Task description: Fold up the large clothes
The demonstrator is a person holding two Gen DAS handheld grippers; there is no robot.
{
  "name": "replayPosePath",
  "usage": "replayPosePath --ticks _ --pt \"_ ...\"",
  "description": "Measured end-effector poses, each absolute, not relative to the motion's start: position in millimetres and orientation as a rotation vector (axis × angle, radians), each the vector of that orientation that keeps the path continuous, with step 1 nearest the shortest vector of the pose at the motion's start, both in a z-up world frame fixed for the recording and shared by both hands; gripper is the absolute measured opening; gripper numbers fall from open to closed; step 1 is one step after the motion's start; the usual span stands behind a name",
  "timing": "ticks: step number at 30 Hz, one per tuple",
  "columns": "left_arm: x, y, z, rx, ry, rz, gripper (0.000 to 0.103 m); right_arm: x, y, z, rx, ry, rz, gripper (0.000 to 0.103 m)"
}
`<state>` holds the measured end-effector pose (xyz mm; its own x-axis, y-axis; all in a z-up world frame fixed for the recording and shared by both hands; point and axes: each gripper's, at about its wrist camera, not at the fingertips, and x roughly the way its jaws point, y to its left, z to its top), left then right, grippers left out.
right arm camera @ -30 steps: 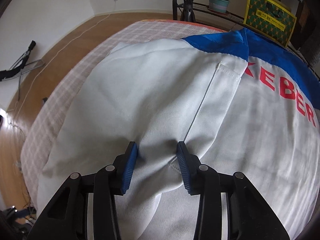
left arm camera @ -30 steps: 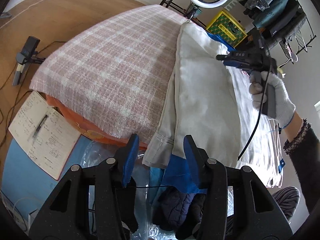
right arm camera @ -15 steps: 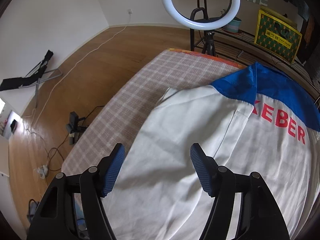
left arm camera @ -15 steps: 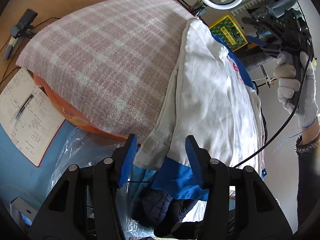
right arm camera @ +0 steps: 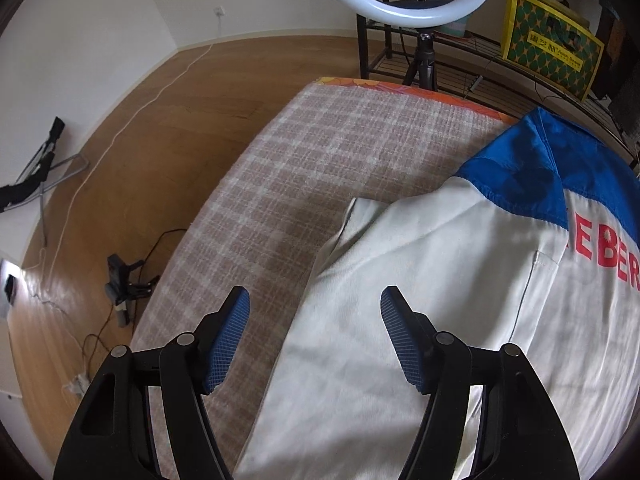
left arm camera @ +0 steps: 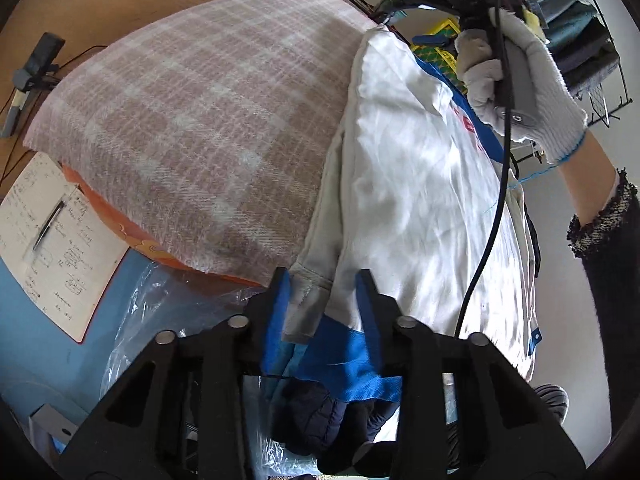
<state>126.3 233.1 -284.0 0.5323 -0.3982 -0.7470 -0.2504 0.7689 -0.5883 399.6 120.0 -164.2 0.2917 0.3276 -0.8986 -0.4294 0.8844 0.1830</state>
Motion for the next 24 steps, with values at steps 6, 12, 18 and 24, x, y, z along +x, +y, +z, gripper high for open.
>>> replayPosePath --ticks 6,12,18,24 --pt "119 247 -282 -0.718 1.007 -0.022 0.026 421 135 -187 -0.2 1.165 0.433 0.068" --pt "126 237 -293 -0.744 1.057 -0.089 0.05 438 144 -205 -0.249 1.176 0.391 0.068" --pt "133 231 -302 -0.795 1.087 -0.127 0.05 441 146 -220 -0.315 1.194 0.376 0.068" --pt "129 225 -297 -0.746 1.092 -0.12 0.041 439 141 -222 -0.347 1.192 0.383 0.053"
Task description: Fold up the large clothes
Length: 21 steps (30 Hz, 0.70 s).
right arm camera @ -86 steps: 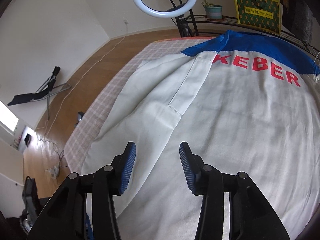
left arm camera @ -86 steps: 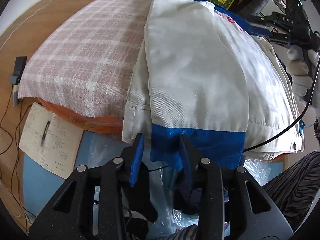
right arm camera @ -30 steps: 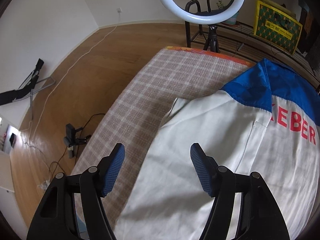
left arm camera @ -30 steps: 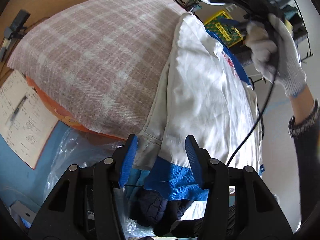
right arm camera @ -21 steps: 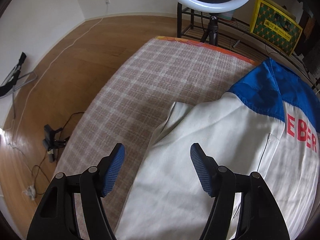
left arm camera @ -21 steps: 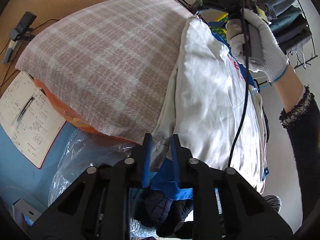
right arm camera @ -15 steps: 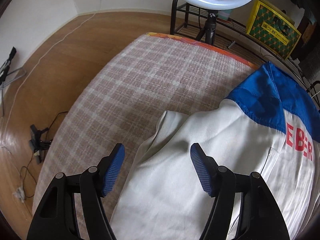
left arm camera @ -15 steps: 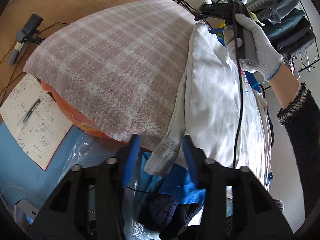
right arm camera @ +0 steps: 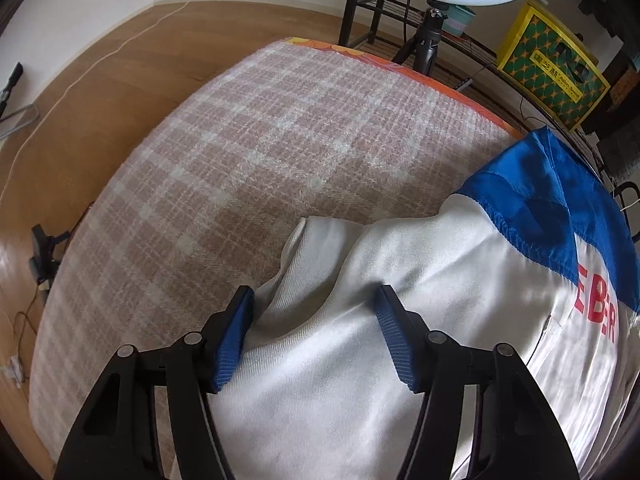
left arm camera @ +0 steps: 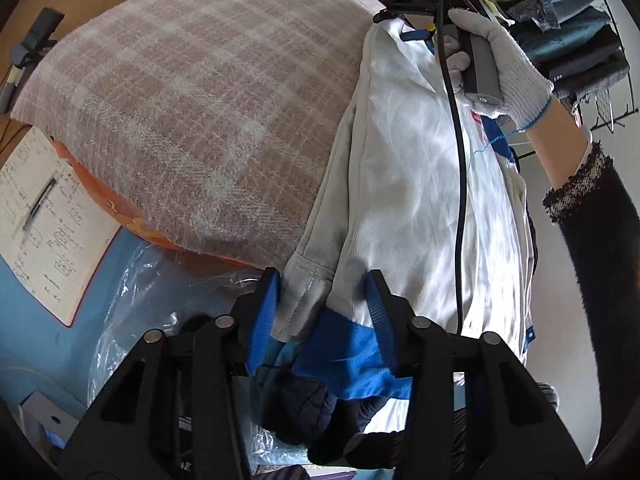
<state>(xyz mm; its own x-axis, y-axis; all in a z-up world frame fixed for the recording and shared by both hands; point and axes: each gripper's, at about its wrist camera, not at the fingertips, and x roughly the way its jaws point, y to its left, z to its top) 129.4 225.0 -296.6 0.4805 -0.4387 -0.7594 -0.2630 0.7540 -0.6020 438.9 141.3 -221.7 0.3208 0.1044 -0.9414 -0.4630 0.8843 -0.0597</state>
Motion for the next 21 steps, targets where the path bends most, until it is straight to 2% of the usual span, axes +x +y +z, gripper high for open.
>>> replayPosePath --ticks 2,4,7,14,21 --pt "127 224 -294 -0.73 1.093 -0.119 0.035 438 139 -220 -0.351 1.19 0.389 0.039" --pt "124 223 -291 -0.721 1.088 -0.117 0.031 438 136 -218 -0.345 1.189 0.397 0.021" --pt "121 220 -285 -0.686 1.074 -0.114 0.026 441 128 -214 -0.31 1.194 0.409 0.011" --pt "112 206 -257 -0.562 1.013 -0.117 0.012 442 105 -192 -0.202 1.175 0.46 0.007" --pt "110 174 -221 -0.45 0.956 -0.176 0.007 446 69 -163 -0.048 1.136 0.51 0.007"
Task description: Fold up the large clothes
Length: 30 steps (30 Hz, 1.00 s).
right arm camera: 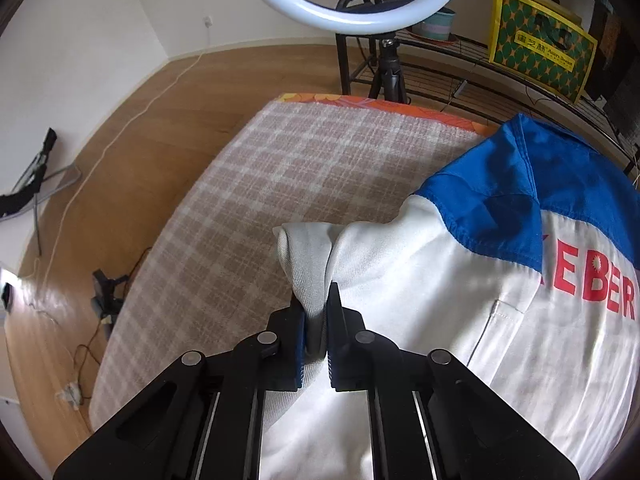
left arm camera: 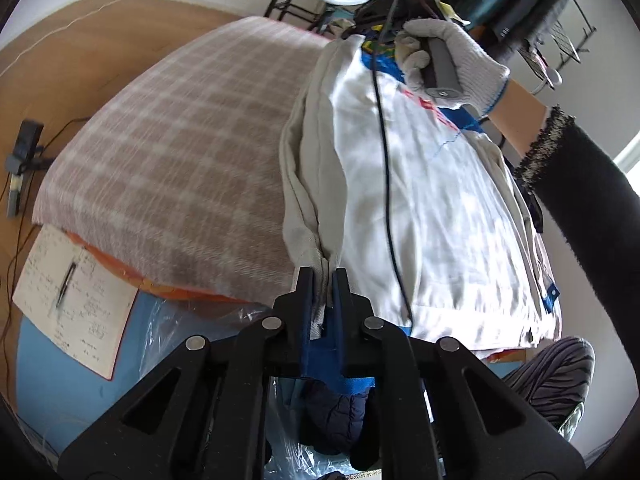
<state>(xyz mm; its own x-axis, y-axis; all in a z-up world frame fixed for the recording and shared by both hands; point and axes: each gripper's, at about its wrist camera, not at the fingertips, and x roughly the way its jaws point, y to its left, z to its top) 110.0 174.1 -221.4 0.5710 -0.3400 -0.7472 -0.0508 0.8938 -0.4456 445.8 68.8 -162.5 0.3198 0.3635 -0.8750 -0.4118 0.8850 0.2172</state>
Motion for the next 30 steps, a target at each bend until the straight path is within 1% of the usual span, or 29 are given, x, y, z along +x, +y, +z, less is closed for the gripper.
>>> replayPosePath --ticks 7,14,15,16,24,30 --pt "107 121 -189 -0.3 0.9 -0.279 0.005 448 21 -142 0.084 1.085 0.542 0.007" --pt "115 81 -183 -0.254 0.921 -0.385 0.003 444 -41 -139 0.166 1.049 0.545 0.007" --pt "116 74 -182 -0.249 0.924 -0.4 0.003 444 -50 -141 0.175 1.047 0.54 0.007" --pt "117 67 -181 -0.243 0.927 -0.419 0.001 445 -59 -143 0.184 1.046 0.535 0.007" --pt "122 9 -188 -0.169 0.999 -0.572 0.0 455 -108 -158 0.22 1.061 0.494 0.007" --pt "116 -14 -183 -0.114 1.002 -0.652 0.0 461 -140 -186 0.237 1.106 0.434 0.006"
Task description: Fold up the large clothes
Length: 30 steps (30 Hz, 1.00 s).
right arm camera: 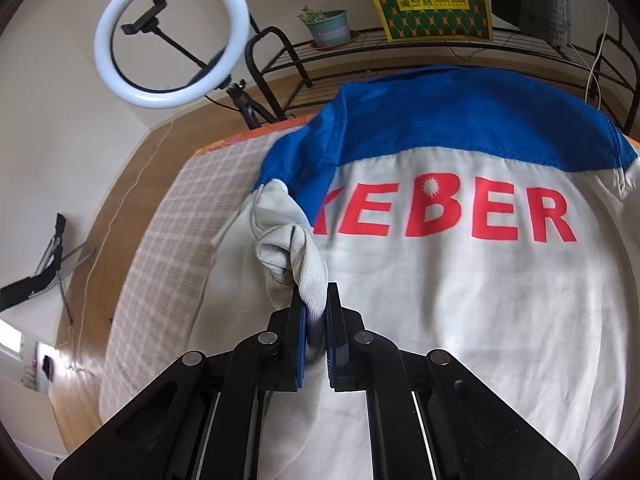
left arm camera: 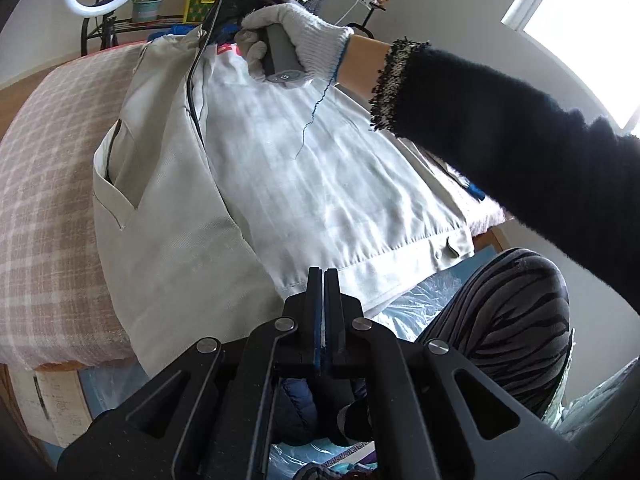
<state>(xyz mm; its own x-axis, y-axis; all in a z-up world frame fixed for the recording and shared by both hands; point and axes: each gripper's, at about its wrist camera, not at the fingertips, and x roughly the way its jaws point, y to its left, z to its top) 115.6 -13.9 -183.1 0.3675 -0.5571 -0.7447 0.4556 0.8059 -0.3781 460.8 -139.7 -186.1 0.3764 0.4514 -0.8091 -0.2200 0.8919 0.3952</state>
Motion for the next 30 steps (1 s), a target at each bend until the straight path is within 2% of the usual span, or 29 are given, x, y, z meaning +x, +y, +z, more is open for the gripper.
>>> replayPosePath --ticks 5,6,8,9,16,24,26,30 --pt "108 -3 -176 -0.148 1.007 -0.652 0.0 469 -155 -215 0.242 1.173 0.409 0.009" --pt "104 2 -172 -0.149 1.0 -0.645 0.0 469 -159 -217 0.236 1.171 0.39 0.016" --pt "99 12 -166 -0.15 0.993 -0.62 0.0 467 -167 -213 0.222 1.146 0.368 0.02" --pt "97 19 -164 -0.157 0.988 -0.611 0.0 465 -171 -211 0.229 1.147 0.376 0.026" --pt "89 62 -154 -0.216 0.939 -0.506 0.0 432 -212 -162 0.204 1.073 0.373 0.035" --pt "113 86 -171 -0.248 0.933 -0.431 0.0 348 -270 -91 0.248 0.974 0.463 0.037" --pt "123 86 -179 -0.254 0.948 -0.424 0.0 321 -277 -83 0.246 0.97 0.487 0.042" --pt "137 88 -194 -0.291 0.977 -0.414 0.0 267 -274 -80 0.244 0.987 0.543 0.044"
